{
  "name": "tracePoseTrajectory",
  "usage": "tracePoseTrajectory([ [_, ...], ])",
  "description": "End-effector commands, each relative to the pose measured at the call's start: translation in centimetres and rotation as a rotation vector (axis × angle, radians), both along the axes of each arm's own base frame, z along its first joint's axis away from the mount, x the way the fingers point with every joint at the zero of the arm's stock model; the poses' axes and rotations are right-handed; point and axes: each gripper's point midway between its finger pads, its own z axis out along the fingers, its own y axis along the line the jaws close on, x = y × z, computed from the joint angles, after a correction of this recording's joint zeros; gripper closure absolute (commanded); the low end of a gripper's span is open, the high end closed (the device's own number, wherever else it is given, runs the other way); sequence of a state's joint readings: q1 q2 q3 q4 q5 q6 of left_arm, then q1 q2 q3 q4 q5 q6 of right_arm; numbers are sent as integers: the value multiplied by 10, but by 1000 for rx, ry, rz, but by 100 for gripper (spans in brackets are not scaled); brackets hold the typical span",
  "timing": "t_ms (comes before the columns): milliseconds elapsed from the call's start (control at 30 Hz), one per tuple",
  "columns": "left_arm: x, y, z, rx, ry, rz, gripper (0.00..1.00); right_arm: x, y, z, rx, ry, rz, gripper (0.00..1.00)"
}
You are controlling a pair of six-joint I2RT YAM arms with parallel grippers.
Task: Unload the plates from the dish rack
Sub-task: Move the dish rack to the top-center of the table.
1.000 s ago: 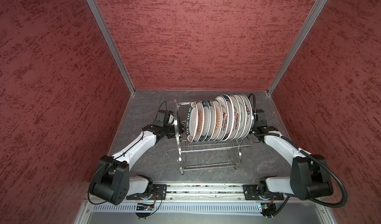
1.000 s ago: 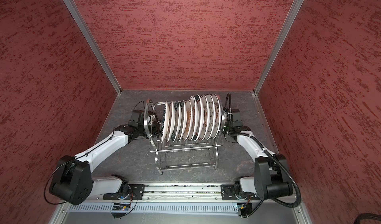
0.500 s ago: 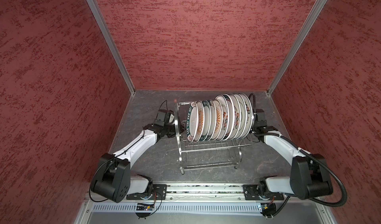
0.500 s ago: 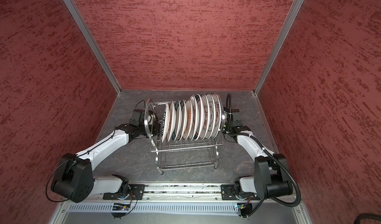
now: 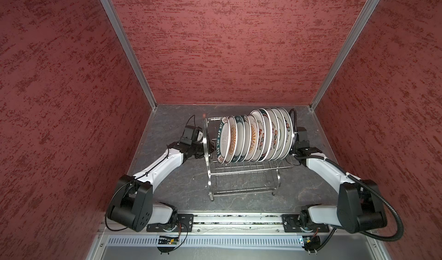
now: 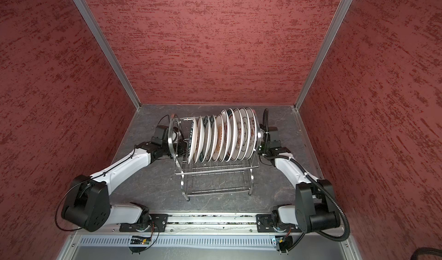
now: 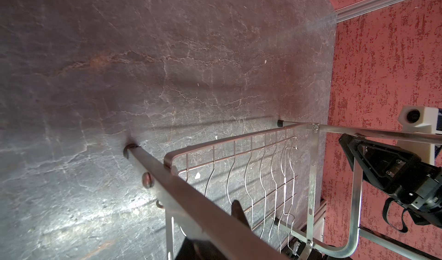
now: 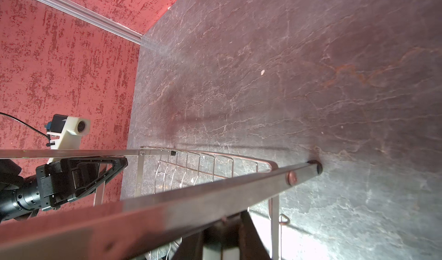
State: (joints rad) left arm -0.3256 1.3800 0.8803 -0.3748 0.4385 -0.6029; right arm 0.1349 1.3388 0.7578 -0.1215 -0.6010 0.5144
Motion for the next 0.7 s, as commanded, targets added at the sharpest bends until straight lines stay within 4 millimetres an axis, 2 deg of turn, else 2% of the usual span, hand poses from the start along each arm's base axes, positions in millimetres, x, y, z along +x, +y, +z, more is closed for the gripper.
tracePoseTrajectory([
  [0,28,-4,27,11,-140,-8,91,33,-4,50,-99,-340,22,89],
  [300,47,-6,31,19,-160,-17,90,51,-4,54,-122,-361,22,89],
  [600,67,2,36,8,-181,4,90,74,-3,68,-130,-402,11,90],
  [633,70,2,36,4,-181,5,91,79,-2,59,-131,-382,11,90],
  [667,73,3,37,1,-185,6,91,82,-1,59,-127,-386,9,90],
])
